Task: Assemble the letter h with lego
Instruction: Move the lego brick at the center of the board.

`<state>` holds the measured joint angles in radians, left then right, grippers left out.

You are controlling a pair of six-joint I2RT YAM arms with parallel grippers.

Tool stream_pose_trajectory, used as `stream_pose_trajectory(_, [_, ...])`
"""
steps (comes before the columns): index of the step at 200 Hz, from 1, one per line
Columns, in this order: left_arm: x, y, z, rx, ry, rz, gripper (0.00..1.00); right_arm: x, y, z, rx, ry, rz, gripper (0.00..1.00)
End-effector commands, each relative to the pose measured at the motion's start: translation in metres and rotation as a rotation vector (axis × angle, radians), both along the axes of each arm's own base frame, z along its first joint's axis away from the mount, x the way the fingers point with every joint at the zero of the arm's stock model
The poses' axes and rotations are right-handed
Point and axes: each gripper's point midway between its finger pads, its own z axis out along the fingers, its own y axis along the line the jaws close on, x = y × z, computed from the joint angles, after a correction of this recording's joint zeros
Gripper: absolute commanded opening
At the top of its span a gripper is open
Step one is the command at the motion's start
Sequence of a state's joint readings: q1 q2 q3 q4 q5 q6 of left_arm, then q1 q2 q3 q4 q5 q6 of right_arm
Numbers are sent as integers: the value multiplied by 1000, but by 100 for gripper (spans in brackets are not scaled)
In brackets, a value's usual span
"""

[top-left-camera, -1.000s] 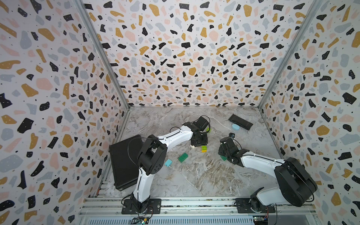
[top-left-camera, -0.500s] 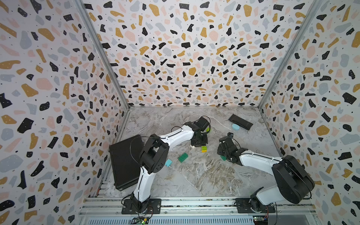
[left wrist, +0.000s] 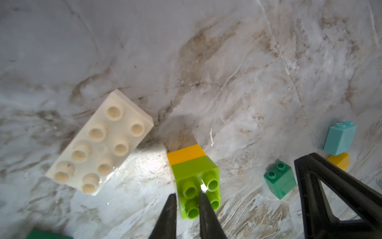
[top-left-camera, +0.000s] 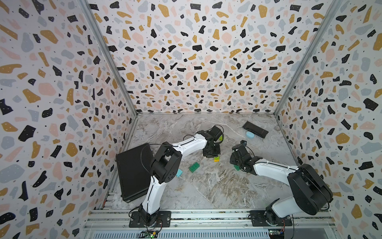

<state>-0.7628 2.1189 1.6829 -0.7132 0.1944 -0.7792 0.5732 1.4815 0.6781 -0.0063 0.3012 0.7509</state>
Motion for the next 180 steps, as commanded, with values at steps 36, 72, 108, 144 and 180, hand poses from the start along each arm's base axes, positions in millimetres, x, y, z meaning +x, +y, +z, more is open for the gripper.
stream_pose_trajectory(36, [-16,1,-16,23,40,-13,21,8,4,10,0,-8,6,18])
stream_pose_trajectory(72, [-20,6,-30,47,82,22,18,9,4,9,1,-5,5,18])
stream_pose_trajectory(108, [-17,7,-45,45,133,20,19,9,5,9,9,-2,12,18])
stream_pose_trajectory(144, [-10,14,-41,73,103,-11,33,9,11,8,32,7,41,19])
stream_pose_trajectory(180, [-12,26,-39,136,94,-57,27,8,24,8,72,14,98,19])
